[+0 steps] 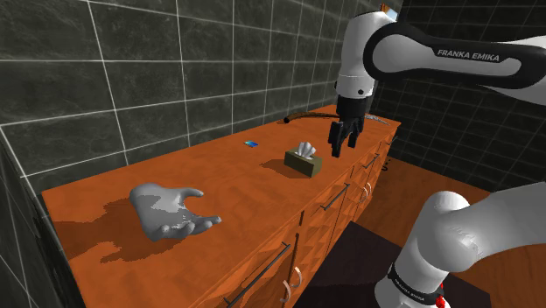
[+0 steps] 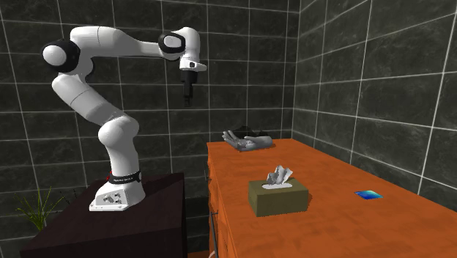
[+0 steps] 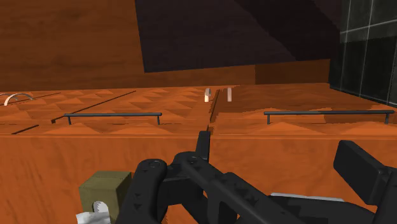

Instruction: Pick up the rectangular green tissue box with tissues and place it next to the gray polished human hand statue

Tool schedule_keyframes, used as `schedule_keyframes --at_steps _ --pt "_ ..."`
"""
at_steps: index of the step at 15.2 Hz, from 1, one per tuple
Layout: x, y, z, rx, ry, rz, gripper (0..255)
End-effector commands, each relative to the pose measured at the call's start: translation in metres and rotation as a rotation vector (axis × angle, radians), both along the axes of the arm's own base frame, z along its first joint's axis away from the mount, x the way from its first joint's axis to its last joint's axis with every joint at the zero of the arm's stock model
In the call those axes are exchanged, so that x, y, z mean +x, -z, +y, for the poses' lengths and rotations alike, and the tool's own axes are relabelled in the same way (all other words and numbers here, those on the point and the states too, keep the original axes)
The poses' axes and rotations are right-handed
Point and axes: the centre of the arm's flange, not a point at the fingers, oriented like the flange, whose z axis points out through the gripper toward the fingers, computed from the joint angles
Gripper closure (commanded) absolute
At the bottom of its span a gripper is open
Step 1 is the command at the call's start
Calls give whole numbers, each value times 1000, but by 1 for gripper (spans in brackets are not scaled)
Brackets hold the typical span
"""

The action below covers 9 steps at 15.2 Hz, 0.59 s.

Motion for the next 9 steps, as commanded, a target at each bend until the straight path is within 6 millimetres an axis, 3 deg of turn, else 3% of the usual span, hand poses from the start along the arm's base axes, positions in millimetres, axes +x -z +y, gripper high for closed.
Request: schedule_keyframes --at_steps 1,9 --pt "0 0 0 0 0 0 0" --pt "47 35 -93 96 34 -97 0"
